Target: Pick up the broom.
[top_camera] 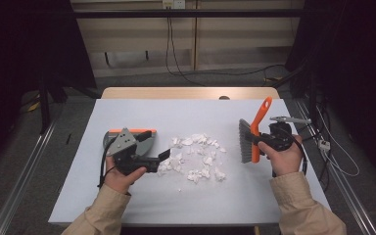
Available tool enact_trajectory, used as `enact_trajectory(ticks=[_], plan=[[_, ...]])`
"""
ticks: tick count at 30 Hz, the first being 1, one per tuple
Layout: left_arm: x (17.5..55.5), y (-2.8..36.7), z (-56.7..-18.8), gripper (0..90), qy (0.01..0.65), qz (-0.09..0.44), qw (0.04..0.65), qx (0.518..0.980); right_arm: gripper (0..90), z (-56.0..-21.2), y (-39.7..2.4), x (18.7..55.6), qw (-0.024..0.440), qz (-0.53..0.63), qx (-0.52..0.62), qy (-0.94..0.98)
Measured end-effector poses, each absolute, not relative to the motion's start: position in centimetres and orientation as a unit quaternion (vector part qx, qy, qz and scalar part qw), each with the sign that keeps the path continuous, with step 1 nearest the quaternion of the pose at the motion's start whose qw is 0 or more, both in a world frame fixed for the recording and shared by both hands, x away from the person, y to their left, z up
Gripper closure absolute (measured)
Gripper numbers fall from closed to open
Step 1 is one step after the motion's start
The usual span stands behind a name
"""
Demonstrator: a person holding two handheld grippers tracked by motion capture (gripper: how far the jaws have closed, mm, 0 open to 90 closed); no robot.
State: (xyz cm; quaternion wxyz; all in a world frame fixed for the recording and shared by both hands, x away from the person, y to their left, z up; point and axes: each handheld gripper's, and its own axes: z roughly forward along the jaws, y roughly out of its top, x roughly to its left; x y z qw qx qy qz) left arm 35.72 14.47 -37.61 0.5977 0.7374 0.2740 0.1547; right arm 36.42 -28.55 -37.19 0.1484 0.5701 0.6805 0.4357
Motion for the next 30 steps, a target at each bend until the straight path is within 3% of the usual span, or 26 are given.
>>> enact_trajectory(ticks=[4, 13, 30], plan=[[35.7, 16.4, -37.8, 5.7, 0.274, 0.161, 0.592, 0.741, 69.8, -37.2, -28.9, 36.6, 0.172, 0.399, 0.571, 0.696], [35.8, 19.6, -38.7, 5.6, 0.286, 0.163, 0.592, 0.736, 70.0, -38.8, -29.0, 37.9, 0.172, 0.371, 0.588, 0.698], [35.4, 21.7, -39.7, 5.7, 0.296, 0.172, 0.587, 0.734, 69.6, -41.9, -25.8, 40.5, 0.177, 0.347, 0.57, 0.723]])
